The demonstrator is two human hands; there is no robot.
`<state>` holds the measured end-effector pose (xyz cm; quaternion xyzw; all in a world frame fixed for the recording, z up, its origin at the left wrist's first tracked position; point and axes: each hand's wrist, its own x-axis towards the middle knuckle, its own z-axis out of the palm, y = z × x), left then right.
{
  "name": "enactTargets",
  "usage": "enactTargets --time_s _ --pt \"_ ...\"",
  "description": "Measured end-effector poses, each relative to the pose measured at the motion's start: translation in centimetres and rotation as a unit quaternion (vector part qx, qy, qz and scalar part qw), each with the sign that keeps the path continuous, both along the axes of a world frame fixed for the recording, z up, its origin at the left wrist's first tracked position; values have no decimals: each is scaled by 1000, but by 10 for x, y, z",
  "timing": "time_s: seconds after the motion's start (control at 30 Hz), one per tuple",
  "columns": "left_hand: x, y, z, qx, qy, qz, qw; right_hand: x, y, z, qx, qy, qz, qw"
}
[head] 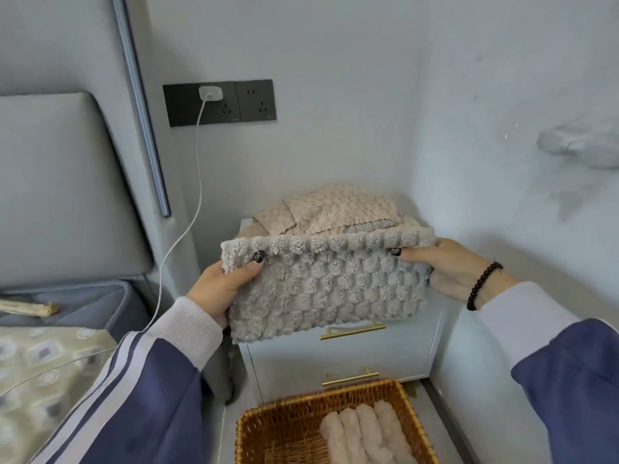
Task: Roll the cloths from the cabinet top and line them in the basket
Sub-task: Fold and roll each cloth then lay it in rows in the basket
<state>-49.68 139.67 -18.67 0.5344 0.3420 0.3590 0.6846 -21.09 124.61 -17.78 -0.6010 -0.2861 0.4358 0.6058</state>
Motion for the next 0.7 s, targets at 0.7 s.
enactTargets --time_s 0.7 --pt "10 -49 -13 -127 108 17 986 -85 -18 -28 -77 -316 -202 924"
